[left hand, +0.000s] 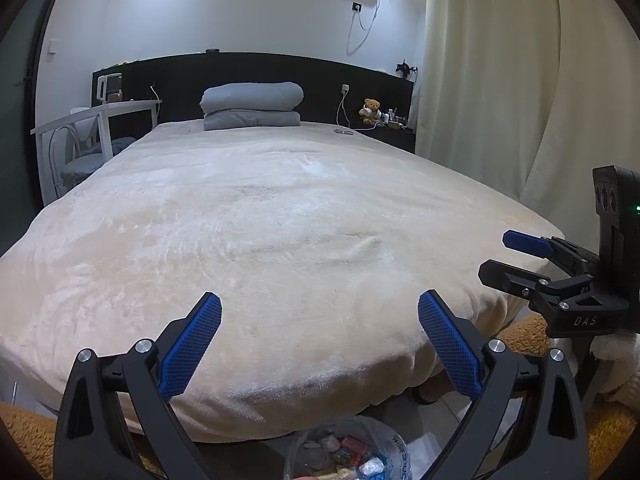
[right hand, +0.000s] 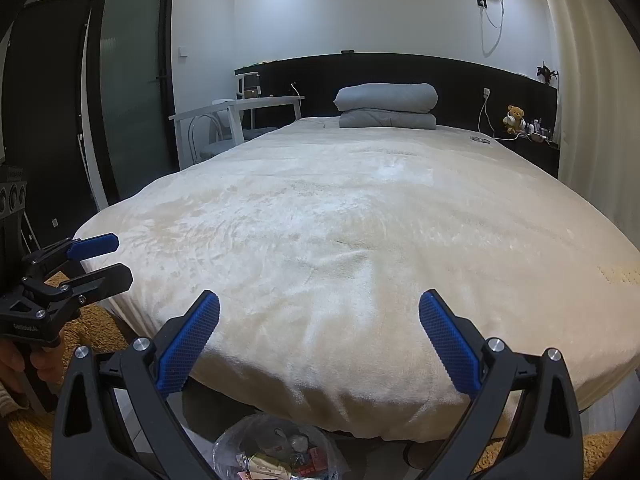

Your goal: Collect trash

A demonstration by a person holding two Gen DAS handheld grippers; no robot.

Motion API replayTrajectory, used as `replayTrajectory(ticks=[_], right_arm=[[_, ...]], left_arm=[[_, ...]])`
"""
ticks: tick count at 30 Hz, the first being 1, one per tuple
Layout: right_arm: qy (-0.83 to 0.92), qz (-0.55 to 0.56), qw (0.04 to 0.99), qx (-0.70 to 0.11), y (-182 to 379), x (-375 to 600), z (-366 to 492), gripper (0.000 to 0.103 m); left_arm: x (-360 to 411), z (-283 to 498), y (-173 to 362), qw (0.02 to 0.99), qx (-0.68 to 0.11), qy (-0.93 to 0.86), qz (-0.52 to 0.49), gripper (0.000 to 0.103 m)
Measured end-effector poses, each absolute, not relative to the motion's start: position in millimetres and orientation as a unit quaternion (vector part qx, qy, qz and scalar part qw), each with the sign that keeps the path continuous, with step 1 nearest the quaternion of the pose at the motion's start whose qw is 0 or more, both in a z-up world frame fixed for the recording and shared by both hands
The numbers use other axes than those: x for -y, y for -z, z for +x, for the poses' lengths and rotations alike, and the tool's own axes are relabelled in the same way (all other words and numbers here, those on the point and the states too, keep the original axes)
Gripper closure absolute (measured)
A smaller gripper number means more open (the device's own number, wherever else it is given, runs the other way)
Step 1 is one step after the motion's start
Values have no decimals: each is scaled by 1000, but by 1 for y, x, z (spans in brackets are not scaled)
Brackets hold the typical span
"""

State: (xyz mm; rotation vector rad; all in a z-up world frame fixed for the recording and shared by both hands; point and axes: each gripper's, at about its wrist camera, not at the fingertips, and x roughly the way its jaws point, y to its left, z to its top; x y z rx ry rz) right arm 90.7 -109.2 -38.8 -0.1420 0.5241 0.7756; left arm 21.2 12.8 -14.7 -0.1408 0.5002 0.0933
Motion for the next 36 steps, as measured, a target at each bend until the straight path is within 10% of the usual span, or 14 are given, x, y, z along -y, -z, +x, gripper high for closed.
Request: replayTrajectory(ticks=[36], right_arm=[[-374,-70,890,-252,39,108,90,4]], left_arm=[[-12,23,14,965,-249,-43,-69,6]])
